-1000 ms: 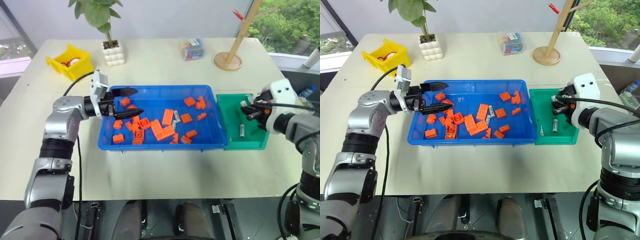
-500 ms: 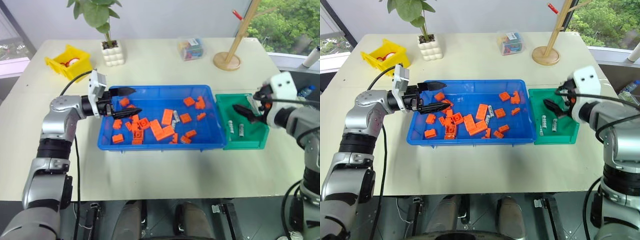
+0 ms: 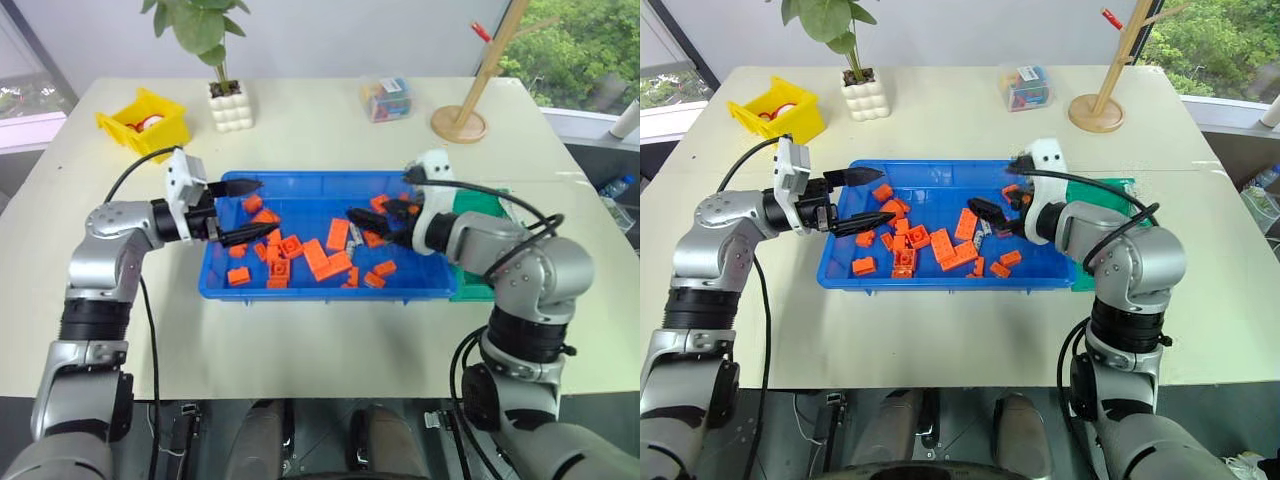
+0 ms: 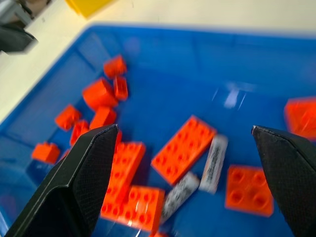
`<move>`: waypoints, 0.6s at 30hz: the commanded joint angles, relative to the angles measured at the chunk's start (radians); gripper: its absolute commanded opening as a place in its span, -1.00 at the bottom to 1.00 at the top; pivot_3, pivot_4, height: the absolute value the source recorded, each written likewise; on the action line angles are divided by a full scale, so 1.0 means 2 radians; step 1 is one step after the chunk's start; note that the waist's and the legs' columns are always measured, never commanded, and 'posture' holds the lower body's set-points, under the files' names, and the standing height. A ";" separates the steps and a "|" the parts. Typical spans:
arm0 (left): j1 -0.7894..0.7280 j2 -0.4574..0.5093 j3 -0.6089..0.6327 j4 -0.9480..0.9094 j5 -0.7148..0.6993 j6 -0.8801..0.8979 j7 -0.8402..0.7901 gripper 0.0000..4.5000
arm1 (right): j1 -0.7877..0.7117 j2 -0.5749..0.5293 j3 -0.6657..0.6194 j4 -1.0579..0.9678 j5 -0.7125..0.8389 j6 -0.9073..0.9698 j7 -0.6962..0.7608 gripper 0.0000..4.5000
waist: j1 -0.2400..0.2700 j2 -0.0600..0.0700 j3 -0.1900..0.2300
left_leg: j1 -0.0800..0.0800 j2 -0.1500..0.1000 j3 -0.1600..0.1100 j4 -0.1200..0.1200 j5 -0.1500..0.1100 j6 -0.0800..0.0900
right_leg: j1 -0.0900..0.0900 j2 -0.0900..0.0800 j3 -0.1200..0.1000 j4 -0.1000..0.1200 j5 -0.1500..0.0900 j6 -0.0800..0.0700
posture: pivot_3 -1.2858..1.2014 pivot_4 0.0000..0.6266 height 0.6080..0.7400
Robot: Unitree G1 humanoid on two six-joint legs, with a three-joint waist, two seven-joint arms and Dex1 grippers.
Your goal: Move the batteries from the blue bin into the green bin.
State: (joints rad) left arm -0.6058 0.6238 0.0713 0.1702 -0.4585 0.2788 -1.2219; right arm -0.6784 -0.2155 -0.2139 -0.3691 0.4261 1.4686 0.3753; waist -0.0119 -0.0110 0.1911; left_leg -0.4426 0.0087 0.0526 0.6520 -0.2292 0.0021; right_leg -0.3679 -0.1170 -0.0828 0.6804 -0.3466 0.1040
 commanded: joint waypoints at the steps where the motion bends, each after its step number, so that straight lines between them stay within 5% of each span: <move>1: 0.009 0.008 0.021 -0.043 -0.019 0.013 0.015 1.00 | 0.001 -0.010 0.013 -0.023 0.023 0.015 0.008 0.98 | -0.001 0.000 0.000 | 0.000 0.000 0.000 0.000 0.000 0.000 | 0.000 0.000 0.000 0.000 0.000 0.000 | 0.03 -0.52 0.99; 5: 0.023 0.011 0.024 -0.059 -0.026 0.024 0.025 1.00 | 0.016 -0.061 0.045 -0.035 0.057 0.013 0.055 0.98 | -0.001 0.000 0.000 | 0.000 0.000 0.000 0.000 0.000 0.000 | 0.000 0.000 0.000 0.000 0.000 0.000 | 0.03 -0.52 0.99; 12: 0.024 0.011 0.025 -0.060 -0.027 0.029 0.028 1.00 | 0.052 -0.265 0.241 -0.054 -0.005 -0.246 0.246 0.98 | -0.001 0.000 0.000 | 0.000 0.000 0.000 0.000 -0.001 0.001 | 0.000 0.000 0.001 -0.001 0.000 0.000 | 0.03 -0.52 0.99; 18: 0.026 0.011 0.026 -0.064 -0.028 0.030 0.031 1.00 | 0.022 -0.263 0.288 0.023 -0.065 -0.364 0.280 0.98 | -0.002 0.000 0.000 | 0.001 0.001 0.000 0.001 0.000 0.000 | 0.000 0.001 0.001 -0.001 0.000 0.000 | 0.03 -0.52 0.99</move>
State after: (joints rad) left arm -0.5449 0.6356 0.0973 0.0744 -0.4932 0.3416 -1.1598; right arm -0.6303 -0.7442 0.3285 -0.3537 0.3412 0.7829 0.9203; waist -0.0155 -0.0118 0.1907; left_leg -0.4415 0.0104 0.0532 0.6535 -0.2295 0.0025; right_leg -0.3675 -0.1158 -0.0818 0.6776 -0.3467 0.1040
